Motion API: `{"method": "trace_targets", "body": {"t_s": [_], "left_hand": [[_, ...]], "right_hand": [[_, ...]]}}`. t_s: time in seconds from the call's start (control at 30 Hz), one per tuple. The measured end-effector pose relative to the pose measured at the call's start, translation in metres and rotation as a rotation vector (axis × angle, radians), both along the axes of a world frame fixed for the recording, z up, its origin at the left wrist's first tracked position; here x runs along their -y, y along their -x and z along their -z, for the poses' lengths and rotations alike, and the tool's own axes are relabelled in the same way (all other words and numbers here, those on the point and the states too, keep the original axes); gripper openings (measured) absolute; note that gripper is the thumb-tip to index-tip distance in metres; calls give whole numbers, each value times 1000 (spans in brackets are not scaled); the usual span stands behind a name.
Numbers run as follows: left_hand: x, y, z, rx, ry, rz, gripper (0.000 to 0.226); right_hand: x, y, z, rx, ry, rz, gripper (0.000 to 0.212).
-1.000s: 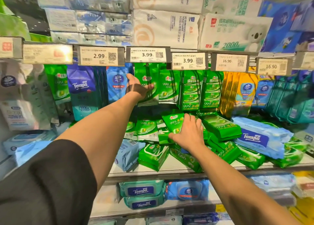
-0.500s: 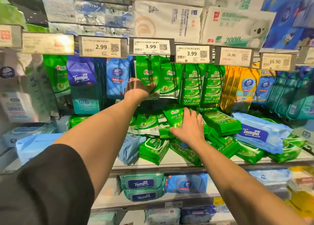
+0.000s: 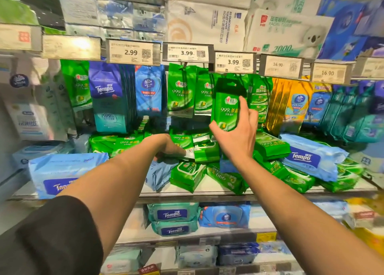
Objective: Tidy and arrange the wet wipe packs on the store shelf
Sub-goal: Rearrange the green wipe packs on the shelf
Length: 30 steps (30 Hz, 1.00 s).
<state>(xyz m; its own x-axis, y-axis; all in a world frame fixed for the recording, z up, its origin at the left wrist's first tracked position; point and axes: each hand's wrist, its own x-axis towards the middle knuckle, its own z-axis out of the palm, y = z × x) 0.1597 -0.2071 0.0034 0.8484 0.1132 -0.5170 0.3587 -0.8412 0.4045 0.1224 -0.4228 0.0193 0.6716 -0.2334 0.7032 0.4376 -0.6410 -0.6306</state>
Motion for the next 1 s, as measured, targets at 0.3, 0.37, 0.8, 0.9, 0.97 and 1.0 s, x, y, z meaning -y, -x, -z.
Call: {"method": "trace_targets", "body": {"t_s": [0.3,0.37,0.8,0.9,0.97,1.0], "left_hand": [[18,5,9,290,-139,-65,74],[25,8,10,346,-195,-86,91],[19,-6,22,412,-133,-214,86],[20,-10,23,455,-192,-214,88],[23,-14,25,497,-243,-230,91],[25,-17,25,514,-269,-238,93]], "right_hand": [[-5,19,-23,166,-48,-37,92],[-6,18,-28,153,-2,-28,91],[-12,-17,-31,-39,205,75,84],[-18,-29,-30,-56,194,93,86],[-23,-37,-28,-77,161,98,89],[-27,-42,-27,-92,148,104,88]]}}
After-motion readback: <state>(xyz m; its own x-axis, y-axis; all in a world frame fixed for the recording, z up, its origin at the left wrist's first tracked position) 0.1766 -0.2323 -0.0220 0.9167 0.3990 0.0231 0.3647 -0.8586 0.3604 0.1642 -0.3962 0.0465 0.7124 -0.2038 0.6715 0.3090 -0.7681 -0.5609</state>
